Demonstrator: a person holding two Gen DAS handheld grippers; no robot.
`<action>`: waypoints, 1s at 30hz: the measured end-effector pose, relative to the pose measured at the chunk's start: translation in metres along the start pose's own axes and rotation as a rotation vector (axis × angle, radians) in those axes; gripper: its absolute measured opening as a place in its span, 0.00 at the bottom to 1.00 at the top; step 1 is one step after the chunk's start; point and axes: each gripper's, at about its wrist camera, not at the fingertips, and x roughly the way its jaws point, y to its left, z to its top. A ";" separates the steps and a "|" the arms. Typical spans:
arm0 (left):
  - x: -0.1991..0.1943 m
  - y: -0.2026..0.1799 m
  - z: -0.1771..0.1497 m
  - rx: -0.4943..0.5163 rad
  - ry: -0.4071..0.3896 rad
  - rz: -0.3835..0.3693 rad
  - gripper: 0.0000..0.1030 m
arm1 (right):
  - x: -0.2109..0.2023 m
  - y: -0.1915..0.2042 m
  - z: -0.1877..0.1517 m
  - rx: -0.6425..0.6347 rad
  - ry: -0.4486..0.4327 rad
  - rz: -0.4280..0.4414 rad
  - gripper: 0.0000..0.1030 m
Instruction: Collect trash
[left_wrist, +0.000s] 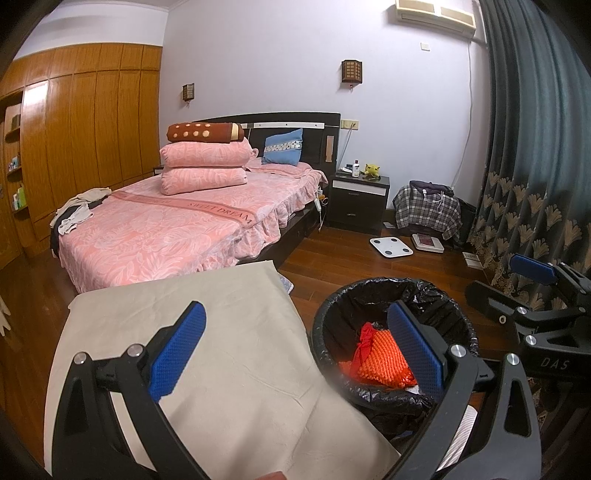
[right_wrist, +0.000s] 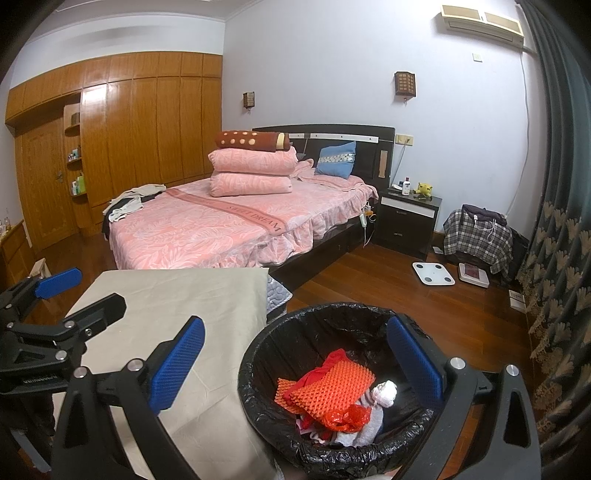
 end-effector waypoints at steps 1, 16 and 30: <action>0.000 0.000 0.000 0.000 0.000 -0.001 0.93 | 0.000 0.000 0.000 0.000 0.001 0.001 0.94; 0.000 0.002 0.000 -0.001 0.000 -0.001 0.93 | 0.000 0.001 0.000 0.002 0.002 0.002 0.94; 0.002 0.007 -0.003 -0.012 0.006 0.001 0.93 | 0.000 0.002 0.001 0.001 0.002 0.001 0.94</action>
